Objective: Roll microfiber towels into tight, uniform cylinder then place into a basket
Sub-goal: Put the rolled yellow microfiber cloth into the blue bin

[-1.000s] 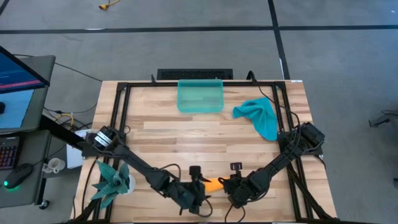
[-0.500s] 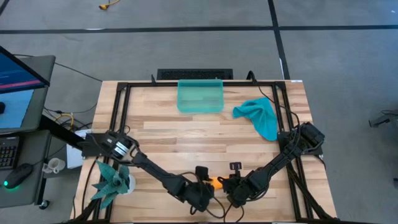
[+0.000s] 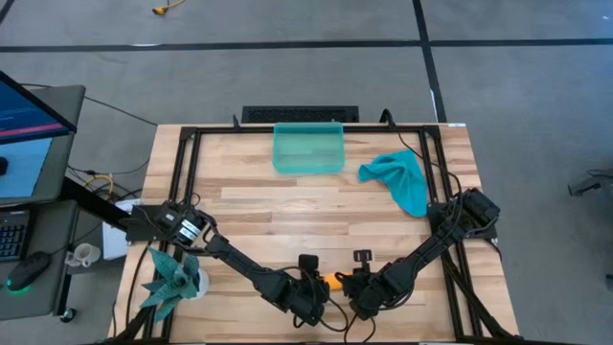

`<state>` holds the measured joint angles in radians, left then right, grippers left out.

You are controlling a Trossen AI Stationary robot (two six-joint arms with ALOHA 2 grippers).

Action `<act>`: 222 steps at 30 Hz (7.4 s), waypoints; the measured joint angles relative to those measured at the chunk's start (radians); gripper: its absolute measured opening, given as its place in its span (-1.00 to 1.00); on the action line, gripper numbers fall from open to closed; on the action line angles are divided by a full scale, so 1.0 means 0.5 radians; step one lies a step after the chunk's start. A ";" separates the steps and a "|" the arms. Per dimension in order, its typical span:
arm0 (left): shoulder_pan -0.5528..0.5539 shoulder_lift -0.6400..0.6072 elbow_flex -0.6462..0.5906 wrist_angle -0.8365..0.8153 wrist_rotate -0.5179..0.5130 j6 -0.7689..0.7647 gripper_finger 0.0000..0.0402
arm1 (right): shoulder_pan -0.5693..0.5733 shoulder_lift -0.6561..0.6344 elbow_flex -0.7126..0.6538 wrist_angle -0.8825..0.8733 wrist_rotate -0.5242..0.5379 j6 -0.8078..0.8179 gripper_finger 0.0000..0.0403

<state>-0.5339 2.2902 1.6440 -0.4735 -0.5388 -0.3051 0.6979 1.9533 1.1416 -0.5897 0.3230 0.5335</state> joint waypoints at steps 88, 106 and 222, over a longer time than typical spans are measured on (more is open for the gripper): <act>2.390 -0.320 -0.022 -0.049 0.873 1.485 -0.83 | -2.738 0.229 0.715 0.276 -0.936 -2.599 -0.78; 2.399 -0.252 -0.011 -0.062 0.929 1.488 -0.80 | -2.739 0.293 0.715 0.227 -0.905 -2.559 -0.78; 2.210 -1.347 0.236 -0.817 1.121 1.449 0.01 | -2.615 -0.193 0.713 -0.356 -0.440 -2.436 0.26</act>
<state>0.5710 1.6165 1.7622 -0.8820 0.0216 0.4193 -0.6095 1.8567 1.4979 -0.7679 0.1030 -0.6844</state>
